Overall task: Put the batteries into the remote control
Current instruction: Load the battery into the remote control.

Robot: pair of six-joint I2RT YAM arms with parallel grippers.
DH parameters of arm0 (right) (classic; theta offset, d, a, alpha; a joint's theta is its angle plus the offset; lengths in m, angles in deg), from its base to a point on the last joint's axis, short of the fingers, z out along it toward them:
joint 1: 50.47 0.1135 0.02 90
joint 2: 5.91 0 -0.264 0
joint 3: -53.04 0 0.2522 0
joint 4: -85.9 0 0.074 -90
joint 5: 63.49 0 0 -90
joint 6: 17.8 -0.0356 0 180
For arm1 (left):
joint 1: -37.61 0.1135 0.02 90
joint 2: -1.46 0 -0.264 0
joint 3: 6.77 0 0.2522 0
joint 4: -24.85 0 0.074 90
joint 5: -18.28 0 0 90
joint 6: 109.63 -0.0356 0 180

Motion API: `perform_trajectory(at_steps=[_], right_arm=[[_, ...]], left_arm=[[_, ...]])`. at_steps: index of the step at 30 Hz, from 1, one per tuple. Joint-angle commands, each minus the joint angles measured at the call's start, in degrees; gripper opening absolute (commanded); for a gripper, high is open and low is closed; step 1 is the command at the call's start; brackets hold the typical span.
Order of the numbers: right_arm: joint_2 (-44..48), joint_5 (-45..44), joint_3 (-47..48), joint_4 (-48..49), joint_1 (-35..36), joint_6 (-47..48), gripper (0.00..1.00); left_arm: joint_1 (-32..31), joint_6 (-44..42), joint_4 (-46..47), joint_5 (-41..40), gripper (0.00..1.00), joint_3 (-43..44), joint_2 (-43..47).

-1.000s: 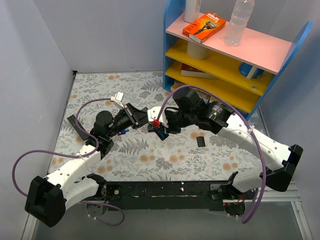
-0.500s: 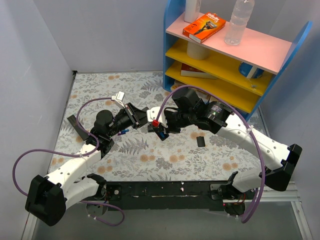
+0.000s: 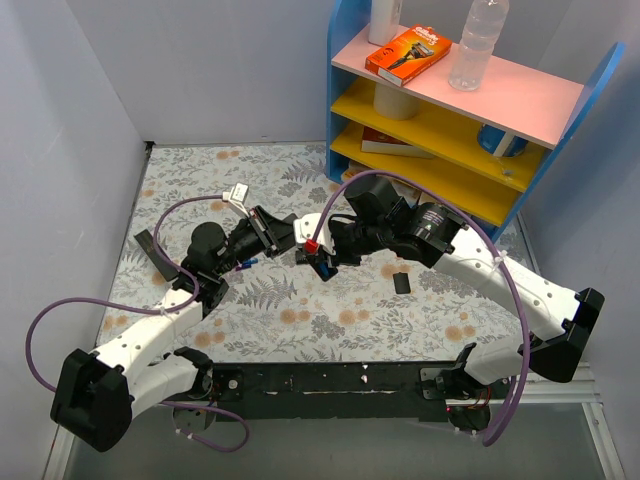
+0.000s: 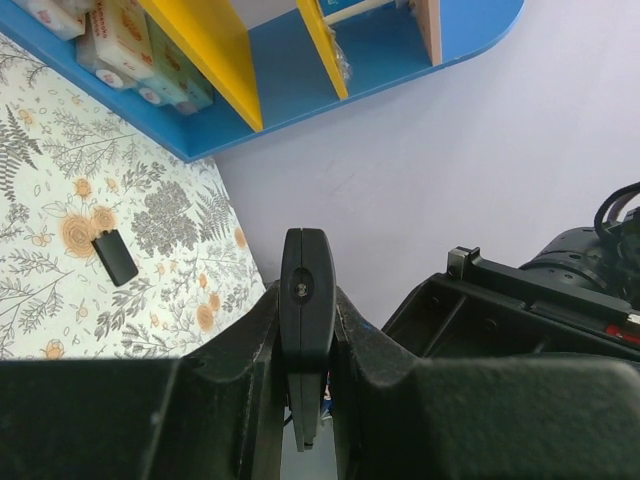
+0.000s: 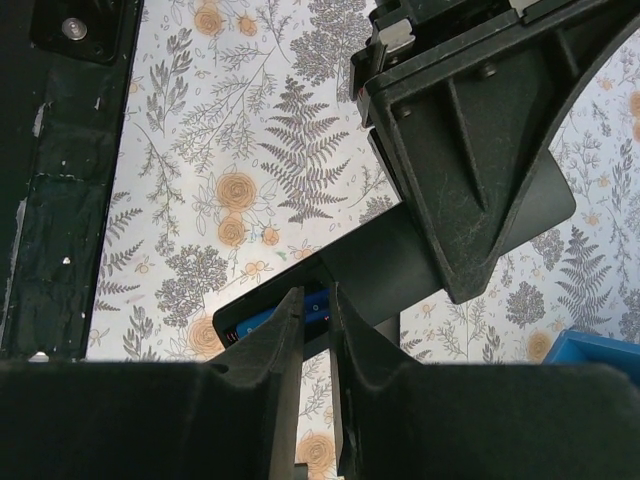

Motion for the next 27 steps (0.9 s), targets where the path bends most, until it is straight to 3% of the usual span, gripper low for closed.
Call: perform_trajectory(at_steps=[1, 20, 27], right_arm=[[-0.4, 2.0, 1.6, 0.4, 0.0, -0.8, 0.22], [-2.2, 5.2, 3.5, -0.2, 0.3, -2.0, 0.22], [-1.3, 4.5, 6.1, -0.2, 0.3, -2.3, 0.27]], left_arm=[[-0.2, 2.8, 9.7, 1.1, 0.00, -1.8, -0.1], [-0.1, 4.0, 16.2, 2.0, 0.00, -3.7, -1.7], [-0.1, 3.7, 16.0, 1.7, 0.00, -4.3, -1.9]])
